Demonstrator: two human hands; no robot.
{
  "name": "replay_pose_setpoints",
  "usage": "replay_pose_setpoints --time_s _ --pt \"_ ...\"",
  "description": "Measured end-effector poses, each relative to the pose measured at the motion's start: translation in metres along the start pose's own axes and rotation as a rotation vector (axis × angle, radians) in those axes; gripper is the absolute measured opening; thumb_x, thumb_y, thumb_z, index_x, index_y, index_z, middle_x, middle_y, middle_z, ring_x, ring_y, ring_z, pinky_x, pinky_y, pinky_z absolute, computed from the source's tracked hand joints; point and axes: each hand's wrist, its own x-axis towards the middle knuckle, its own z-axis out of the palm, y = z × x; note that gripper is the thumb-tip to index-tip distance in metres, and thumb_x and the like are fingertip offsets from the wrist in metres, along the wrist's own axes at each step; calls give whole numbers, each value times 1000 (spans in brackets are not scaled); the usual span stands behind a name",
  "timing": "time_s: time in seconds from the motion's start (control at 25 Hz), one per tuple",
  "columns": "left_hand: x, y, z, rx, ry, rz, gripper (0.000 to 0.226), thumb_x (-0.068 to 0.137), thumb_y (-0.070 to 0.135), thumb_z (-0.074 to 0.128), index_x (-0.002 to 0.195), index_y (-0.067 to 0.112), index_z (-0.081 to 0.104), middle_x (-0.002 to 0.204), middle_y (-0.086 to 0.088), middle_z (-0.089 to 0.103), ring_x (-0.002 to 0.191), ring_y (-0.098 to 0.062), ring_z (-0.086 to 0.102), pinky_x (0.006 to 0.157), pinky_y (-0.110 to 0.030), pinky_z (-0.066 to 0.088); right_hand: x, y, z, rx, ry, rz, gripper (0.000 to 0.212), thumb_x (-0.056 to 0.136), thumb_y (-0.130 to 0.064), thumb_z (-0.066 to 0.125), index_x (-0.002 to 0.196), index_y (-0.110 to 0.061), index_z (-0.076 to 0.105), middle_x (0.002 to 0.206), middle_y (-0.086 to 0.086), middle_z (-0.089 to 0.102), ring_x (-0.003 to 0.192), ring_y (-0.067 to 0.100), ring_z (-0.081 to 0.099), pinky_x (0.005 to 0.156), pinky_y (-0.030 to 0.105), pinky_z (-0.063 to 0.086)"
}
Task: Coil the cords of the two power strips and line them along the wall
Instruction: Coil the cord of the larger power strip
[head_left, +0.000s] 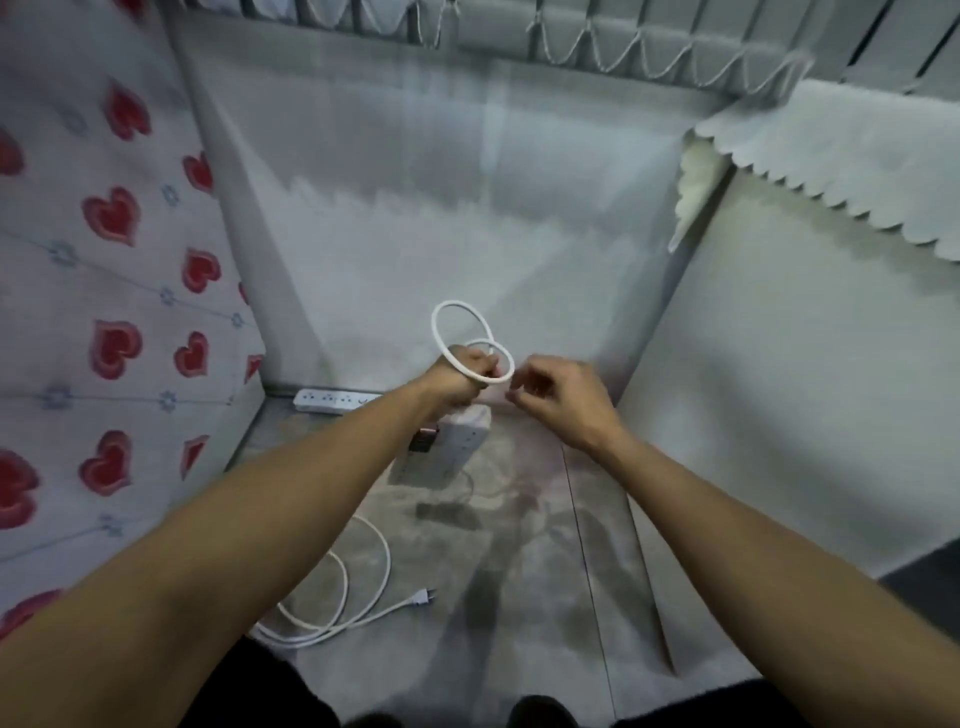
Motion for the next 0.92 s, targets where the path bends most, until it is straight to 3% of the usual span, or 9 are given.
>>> replay_pose_setpoints --time_s 0.12,0.28,0.44,0.56,0.68,0.76,0.84,0.92 --pt "-23 28 -13 118 -71 54 33 97 10 46 66 15 54 58 -3 42 50 -13 32 46 -23 22 6 -28 -18 74 119 -31 28 72 -40 74 90 -27 57 70 -7 55 61 15 54 58 34 45" --pt "-58 40 -15 206 -111 61 35 100 21 44 69 10 58 60 -2 45 51 -14 37 45 -23 30 6 -53 -23 226 160 -97 11 76 -32 73 82 -24 68 65 -9 53 60 11 51 59 33 46" --pt "-75 26 -10 195 -179 48 32 101 21 45 76 9 59 60 -4 44 48 -14 38 42 -20 33 18 -60 -34 594 251 167 15 75 -22 79 69 -20 65 60 -3 58 55 8 50 59 22 44" --pt "-84 10 -2 143 -234 40 32 102 22 43 76 10 57 57 0 39 49 -12 34 47 -24 30 23 -39 -40 672 332 416 18 77 -22 77 67 -17 63 52 -2 58 38 0 48 46 16 41" --pt "-90 -2 -2 80 -309 22 33 103 25 40 76 11 53 53 6 32 48 -9 28 49 -24 26 20 -9 -37 978 385 743 19 89 -11 63 71 -8 56 51 4 58 31 5 52 34 19 42" --pt "-90 -2 -5 51 -311 4 35 103 28 40 71 15 48 51 8 28 46 -8 24 48 -23 23 15 -1 -36 1142 384 849 17 94 -3 49 77 -4 51 66 11 58 39 11 60 39 20 51" --pt "-86 -2 -7 4 -263 -29 39 103 31 38 67 18 41 51 8 25 45 -8 21 46 -23 20 15 -3 -34 1129 314 800 12 95 -3 46 84 -6 51 77 13 62 48 12 65 47 20 55" --pt "-79 -1 -12 -64 -230 -65 42 103 32 35 62 22 34 49 9 23 44 -8 17 44 -23 17 19 -20 -32 1048 173 607 12 93 -5 50 83 -10 55 77 12 68 54 13 69 54 23 56"
